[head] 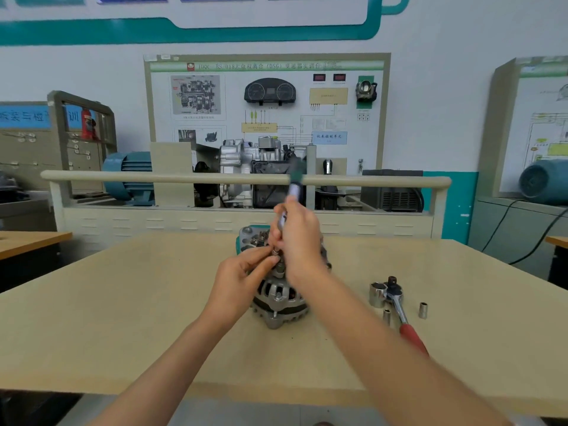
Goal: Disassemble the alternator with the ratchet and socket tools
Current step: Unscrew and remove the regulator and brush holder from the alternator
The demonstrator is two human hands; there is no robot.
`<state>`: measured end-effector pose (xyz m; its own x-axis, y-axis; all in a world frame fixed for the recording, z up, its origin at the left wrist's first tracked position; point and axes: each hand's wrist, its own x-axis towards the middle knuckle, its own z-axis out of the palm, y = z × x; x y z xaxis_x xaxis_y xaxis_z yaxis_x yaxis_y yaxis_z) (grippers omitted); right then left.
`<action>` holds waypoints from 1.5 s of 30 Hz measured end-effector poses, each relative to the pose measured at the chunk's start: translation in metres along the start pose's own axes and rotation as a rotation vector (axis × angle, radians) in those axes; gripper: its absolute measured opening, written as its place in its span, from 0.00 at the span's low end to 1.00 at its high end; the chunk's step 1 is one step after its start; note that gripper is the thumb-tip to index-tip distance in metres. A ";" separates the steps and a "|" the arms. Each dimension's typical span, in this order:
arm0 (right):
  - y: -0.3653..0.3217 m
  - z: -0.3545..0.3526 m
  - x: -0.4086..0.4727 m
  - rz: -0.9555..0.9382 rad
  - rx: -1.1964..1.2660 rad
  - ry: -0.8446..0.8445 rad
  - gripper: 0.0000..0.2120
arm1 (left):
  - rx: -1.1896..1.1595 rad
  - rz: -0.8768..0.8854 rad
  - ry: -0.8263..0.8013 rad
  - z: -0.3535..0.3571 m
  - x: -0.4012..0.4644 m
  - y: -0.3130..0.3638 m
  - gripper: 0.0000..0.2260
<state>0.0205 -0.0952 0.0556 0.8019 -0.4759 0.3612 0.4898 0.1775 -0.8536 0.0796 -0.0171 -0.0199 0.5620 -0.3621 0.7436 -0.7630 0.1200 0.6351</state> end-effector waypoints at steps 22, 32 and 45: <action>0.011 0.017 -0.015 -0.095 0.204 0.309 0.13 | 0.108 0.030 0.023 0.000 -0.005 0.003 0.17; -0.016 -0.008 -0.002 -0.066 0.325 -0.031 0.12 | 0.117 0.018 -0.015 -0.004 -0.005 0.004 0.14; -0.007 -0.024 0.010 -0.295 -0.146 0.057 0.11 | 0.263 0.079 -0.160 -0.016 0.003 0.003 0.18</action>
<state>0.0168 -0.1212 0.0558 0.6106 -0.5363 0.5827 0.6403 -0.0986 -0.7618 0.0842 -0.0030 -0.0125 0.4560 -0.5045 0.7332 -0.8705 -0.0815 0.4853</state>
